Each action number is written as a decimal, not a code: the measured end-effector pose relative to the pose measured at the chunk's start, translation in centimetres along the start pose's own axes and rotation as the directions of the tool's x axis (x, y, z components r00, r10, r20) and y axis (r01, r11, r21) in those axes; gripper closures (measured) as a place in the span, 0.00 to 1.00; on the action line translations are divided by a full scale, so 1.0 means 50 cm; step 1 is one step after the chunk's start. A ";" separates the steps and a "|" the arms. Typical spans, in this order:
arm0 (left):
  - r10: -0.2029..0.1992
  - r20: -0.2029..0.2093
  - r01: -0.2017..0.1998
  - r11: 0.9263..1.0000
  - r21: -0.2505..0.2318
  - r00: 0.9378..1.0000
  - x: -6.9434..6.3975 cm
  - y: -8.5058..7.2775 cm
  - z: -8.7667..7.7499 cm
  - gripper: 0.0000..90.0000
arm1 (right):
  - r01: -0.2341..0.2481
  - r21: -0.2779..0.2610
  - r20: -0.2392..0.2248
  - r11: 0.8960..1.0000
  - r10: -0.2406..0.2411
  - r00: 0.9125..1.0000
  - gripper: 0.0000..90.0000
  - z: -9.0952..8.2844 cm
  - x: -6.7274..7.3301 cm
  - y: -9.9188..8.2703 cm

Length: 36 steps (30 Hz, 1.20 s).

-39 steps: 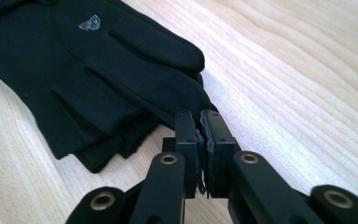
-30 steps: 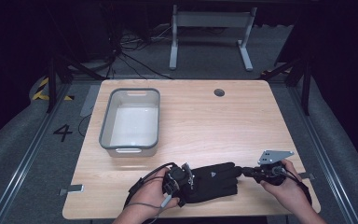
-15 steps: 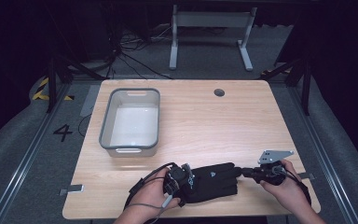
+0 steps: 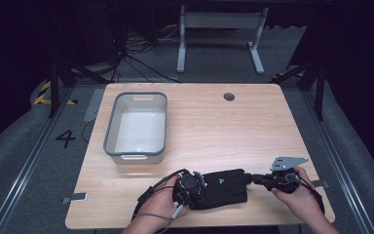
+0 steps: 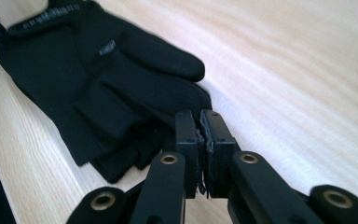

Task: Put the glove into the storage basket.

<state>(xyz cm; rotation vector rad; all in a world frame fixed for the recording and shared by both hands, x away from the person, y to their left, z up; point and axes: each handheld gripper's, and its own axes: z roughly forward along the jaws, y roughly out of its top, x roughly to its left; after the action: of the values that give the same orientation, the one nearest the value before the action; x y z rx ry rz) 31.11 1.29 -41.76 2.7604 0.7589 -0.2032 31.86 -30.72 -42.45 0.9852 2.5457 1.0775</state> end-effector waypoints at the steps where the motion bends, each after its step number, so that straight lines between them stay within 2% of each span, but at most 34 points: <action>1: 0.003 -0.007 -0.003 1.000 -0.006 1.000 -0.002 0.000 -0.006 0.99 | 0.002 -0.014 0.007 1.000 -0.002 1.000 0.96 -0.004 0.000 0.002; 4: 0.012 -0.027 -0.013 0.999 -0.033 1.000 -0.008 0.000 -0.021 0.99 | 0.008 -0.045 0.025 0.999 -0.006 1.000 0.96 -0.014 -0.002 0.010; 10: 0.043 -0.044 -0.044 0.999 -0.027 0.998 -0.024 0.007 -0.022 0.99 | 0.002 -0.068 0.049 0.998 0.001 0.999 0.96 -0.024 -0.009 0.008; 13: 0.048 -0.040 -0.049 0.999 -0.009 0.998 -0.025 0.011 -0.014 0.99 | -0.018 -0.049 0.038 0.999 0.020 0.999 0.96 -0.020 -0.015 0.001; 19: 0.038 -0.020 -0.038 0.999 0.014 0.999 -0.018 0.012 0.003 0.99 | -0.059 0.006 0.004 0.998 0.059 0.998 0.95 0.012 -0.030 -0.016; 22: 0.038 -0.004 -0.038 0.999 0.019 0.999 -0.013 0.012 0.004 0.98 | -0.080 0.017 -0.001 0.997 0.080 0.997 0.92 0.022 -0.034 -0.020; 25: 0.035 0.021 -0.035 0.999 0.002 0.999 -0.009 0.008 -0.002 0.95 | -0.082 0.008 0.002 0.997 0.082 0.997 0.83 0.024 -0.038 -0.022; 28: 0.026 0.052 -0.024 0.999 -0.036 0.998 -0.003 0.002 -0.018 0.88 | -0.085 -0.017 0.019 0.996 0.086 0.996 0.81 0.012 -0.041 -0.022; 36: 0.015 0.049 -0.009 0.994 -0.112 0.999 0.005 0.003 -0.053 0.76 | -0.111 -0.054 0.041 0.992 0.113 0.993 0.78 -0.009 -0.058 -0.023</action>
<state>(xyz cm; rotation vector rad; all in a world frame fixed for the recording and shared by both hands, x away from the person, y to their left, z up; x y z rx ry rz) 31.59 2.06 -39.26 2.6434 0.7179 -0.2198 33.29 -33.46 -43.10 1.1368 2.4408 1.1321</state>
